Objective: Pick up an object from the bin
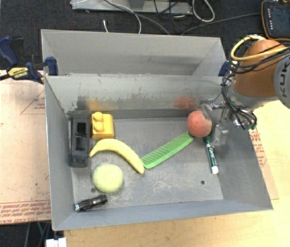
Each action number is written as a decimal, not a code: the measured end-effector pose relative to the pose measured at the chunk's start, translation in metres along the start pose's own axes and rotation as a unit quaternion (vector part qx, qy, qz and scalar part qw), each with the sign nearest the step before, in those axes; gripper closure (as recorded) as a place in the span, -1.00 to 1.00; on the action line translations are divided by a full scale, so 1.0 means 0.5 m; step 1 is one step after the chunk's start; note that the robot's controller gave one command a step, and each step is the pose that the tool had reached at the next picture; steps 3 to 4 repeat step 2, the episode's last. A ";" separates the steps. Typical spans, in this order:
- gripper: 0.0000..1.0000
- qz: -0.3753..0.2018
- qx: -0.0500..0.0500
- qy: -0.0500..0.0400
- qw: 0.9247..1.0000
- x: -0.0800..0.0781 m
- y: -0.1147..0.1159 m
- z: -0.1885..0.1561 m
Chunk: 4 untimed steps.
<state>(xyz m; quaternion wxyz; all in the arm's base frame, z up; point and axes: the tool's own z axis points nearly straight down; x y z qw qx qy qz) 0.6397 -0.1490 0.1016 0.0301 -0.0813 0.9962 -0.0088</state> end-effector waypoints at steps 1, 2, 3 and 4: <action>-1.00 0.007 -0.002 0.005 1.000 -0.001 0.004 0.002; 1.00 -0.007 0.008 -0.015 1.000 -0.063 0.052 0.027; 1.00 -0.007 0.008 -0.015 1.000 -0.063 0.052 0.027; 1.00 -0.007 0.008 -0.015 1.000 -0.063 0.052 0.027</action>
Offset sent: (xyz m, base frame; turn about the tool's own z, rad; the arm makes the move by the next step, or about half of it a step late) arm 0.0166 0.0363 -0.0316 -0.0158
